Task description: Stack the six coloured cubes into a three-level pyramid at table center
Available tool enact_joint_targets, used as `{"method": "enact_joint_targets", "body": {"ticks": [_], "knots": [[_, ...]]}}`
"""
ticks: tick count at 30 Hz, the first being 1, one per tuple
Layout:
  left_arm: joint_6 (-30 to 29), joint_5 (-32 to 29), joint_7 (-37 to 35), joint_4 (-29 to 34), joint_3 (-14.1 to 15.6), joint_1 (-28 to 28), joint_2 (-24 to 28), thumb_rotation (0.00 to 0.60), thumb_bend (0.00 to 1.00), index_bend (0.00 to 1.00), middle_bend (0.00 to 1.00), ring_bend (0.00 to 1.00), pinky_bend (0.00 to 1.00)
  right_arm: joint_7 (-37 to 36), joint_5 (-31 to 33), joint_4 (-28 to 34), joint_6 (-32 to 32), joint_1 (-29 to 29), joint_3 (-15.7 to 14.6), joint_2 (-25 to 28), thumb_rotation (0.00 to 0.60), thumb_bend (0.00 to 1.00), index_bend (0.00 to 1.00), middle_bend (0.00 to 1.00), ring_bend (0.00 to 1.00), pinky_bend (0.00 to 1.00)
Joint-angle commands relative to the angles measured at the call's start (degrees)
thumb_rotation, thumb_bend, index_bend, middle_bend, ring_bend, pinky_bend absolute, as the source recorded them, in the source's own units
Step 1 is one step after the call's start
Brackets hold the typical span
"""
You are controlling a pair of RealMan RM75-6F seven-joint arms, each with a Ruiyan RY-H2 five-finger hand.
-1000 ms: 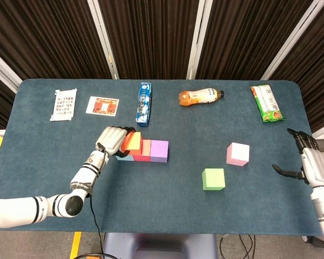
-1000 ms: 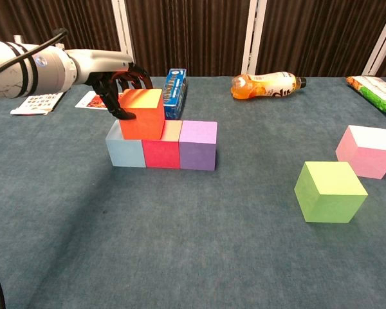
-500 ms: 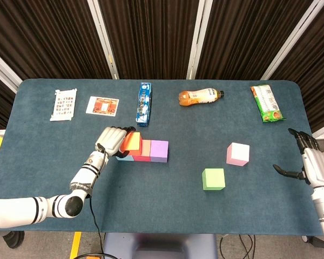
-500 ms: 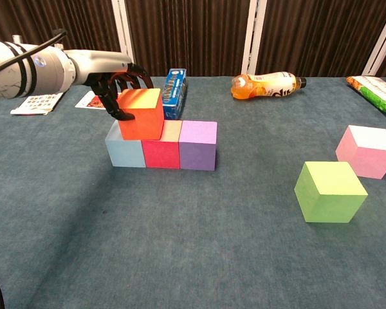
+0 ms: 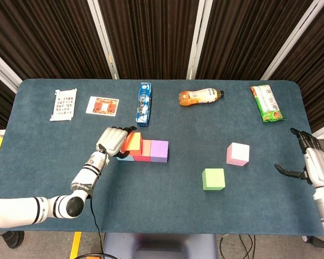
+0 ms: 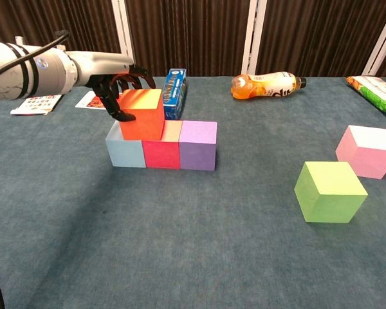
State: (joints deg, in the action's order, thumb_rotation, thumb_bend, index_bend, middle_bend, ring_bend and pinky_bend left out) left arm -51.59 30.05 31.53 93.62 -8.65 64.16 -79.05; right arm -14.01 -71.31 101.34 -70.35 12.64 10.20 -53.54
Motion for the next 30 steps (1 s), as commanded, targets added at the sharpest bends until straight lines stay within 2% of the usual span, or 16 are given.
{"method": "enact_joint_targets", "body": {"ticks": [1,16,24,30], "knots": [[-0.1,-0.1,0.3,0.0,0.1,0.2,-0.1,0.6,0.36,0.14,0.24,0.28,0.28,-0.1,0.0,-0.1,0.0,0.0,0.0,0.0,0.6,0.29,0.17,0.2,0.06,0.08],[-1.1,-0.4,1.6,0.9,0.3,0.6,-0.2,0.6,0.36,0.1,0.15,0.17,0.26,-1.0,-0.1,-0.6,0.1,-0.2,0.1,-0.1,0.6,0.3,0.16,0.2,0.06,0.08],[-1.6,-1.0,2.9,1.6,0.7,0.9,-0.2,0.6,0.36,0.09,0.13,0.15,0.25,-1.3,-0.2,-0.6,0.2,-0.2,0.2,0.0,0.6,0.29,0.16,0.2,0.06,0.08],[-1.7,-1.4,3.6,2.6,1.0,1.0,0.1,0.6,0.35,0.04,0.06,0.06,0.22,-1.5,-0.1,-0.8,0.3,-0.3,0.2,-0.1,0.6,0.29,0.16,0.2,0.06,0.08]]}}
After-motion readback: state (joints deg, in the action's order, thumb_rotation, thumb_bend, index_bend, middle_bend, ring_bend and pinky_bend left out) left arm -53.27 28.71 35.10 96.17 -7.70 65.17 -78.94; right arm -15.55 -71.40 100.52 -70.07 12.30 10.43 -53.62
